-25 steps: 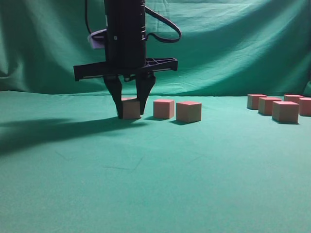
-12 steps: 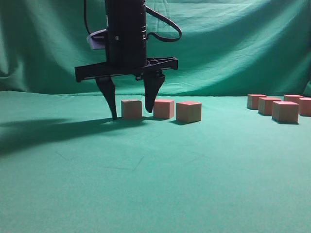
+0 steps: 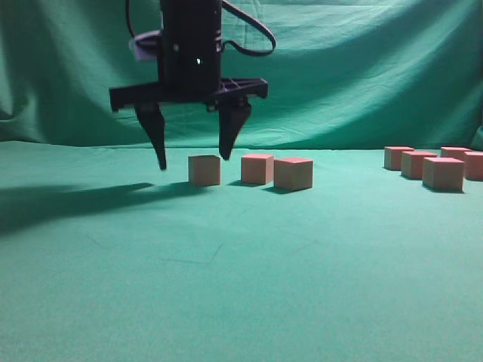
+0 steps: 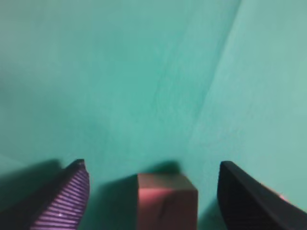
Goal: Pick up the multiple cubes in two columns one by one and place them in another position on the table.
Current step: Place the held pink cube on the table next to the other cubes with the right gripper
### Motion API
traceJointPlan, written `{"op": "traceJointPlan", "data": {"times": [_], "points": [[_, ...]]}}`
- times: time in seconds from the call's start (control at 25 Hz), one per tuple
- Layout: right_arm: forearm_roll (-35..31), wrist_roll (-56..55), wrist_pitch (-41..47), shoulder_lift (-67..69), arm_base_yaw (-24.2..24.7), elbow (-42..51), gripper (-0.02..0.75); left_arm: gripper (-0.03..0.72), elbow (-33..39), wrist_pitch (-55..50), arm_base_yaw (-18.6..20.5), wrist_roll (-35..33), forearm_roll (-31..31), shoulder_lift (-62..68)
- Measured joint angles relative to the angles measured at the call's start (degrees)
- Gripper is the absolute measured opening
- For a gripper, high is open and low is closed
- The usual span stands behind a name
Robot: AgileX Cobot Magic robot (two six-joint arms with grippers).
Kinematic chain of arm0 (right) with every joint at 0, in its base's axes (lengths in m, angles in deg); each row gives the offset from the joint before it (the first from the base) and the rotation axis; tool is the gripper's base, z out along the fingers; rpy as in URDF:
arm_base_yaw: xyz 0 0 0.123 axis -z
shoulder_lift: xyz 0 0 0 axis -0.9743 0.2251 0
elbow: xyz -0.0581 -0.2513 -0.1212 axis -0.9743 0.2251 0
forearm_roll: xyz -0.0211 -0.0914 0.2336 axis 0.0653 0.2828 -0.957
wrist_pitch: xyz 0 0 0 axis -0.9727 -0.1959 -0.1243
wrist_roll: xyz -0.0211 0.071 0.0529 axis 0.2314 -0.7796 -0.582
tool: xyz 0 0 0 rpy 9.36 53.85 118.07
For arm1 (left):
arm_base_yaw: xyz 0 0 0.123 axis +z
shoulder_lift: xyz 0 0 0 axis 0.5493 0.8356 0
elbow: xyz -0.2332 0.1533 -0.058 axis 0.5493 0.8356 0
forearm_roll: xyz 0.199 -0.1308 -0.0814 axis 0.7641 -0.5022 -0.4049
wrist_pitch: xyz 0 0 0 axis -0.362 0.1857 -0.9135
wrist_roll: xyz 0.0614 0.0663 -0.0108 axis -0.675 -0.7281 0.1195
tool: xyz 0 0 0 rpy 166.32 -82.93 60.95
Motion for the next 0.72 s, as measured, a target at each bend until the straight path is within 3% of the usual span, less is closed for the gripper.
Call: {"op": "traceJointPlan", "data": {"times": [0.4, 0.72], "points": [[0.0, 5.3, 7.4, -0.4, 0.0, -16.2, 0.509, 0.000, 0.0, 0.0, 0.0, 0.0, 0.0, 0.0], [-4.1, 10.1, 8.5, -11.6, 0.0, -16.8, 0.509, 0.000, 0.0, 0.0, 0.0, 0.0, 0.0, 0.0]]}}
